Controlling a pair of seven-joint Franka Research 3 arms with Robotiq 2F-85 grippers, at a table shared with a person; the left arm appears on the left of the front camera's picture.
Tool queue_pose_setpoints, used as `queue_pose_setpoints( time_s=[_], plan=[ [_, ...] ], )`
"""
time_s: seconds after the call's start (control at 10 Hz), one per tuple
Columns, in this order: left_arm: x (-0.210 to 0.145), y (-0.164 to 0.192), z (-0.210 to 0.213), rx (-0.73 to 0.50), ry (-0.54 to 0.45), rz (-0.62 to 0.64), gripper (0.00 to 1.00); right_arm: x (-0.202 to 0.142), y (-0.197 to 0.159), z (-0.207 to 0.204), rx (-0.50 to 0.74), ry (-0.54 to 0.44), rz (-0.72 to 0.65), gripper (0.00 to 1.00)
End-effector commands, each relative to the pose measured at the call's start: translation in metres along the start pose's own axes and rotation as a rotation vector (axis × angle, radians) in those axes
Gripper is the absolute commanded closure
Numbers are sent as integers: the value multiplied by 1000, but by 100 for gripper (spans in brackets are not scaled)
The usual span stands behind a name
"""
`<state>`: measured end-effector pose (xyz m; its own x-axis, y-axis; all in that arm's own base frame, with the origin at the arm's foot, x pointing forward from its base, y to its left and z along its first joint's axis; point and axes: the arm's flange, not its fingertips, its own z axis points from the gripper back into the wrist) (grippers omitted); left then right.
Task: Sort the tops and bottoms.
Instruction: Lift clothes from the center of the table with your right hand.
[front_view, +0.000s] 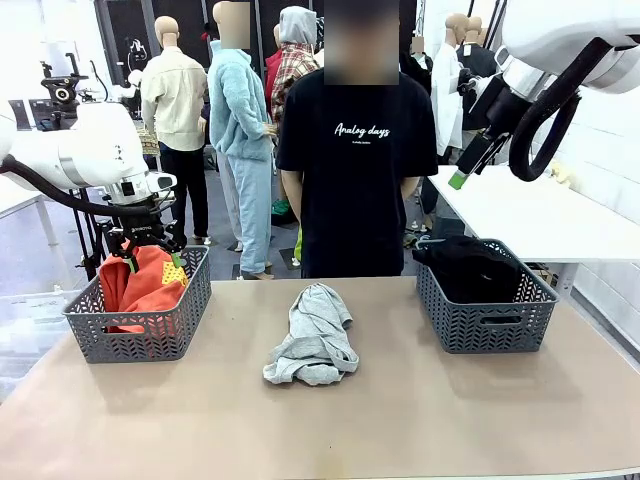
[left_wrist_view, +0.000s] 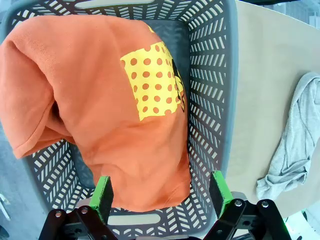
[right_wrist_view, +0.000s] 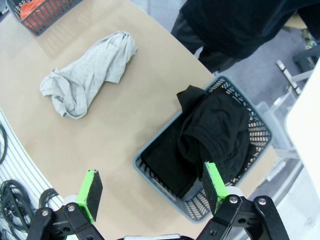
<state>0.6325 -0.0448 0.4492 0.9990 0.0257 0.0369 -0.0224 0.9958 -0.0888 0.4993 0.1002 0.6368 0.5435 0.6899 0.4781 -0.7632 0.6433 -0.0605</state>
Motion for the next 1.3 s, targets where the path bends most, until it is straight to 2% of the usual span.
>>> queue_pose_setpoints(
  time_s=[0.0,0.1,0.2,0.4,0.6,0.7,0.8,0.9,1.0,1.1,1.2],
  plan=[
    [0,0,0,-2,-1,-3,0,1,0,-1,1,4,2,0],
    [0,0,0,0,0,0,0,1,0,-1,1,4,2,0],
    [-17,-17,28,-30,-40,-82,0,1,0,-1,1,4,2,0],
    [-59,-54,76,-64,-180,-224,0,1,0,-1,1,4,2,0],
    [-99,-84,97,-41,-264,-328,0,1,0,-1,1,4,2,0],
    [-110,-94,100,-37,-282,-371,0,1,0,-1,1,4,2,0],
    [-119,-102,99,-83,-262,-414,0,1,0,-1,1,4,2,0],
    [-117,-105,97,-63,-276,-405,0,1,0,-1,1,4,2,0],
    [-92,-88,97,12,-296,-241,0,1,0,-1,1,4,2,0],
    [-119,-118,111,-35,-265,-385,0,1,0,-1,1,4,2,0],
    [-119,-118,111,-35,-265,-385,0,1,0,-1,1,4,2,0]
  ],
)
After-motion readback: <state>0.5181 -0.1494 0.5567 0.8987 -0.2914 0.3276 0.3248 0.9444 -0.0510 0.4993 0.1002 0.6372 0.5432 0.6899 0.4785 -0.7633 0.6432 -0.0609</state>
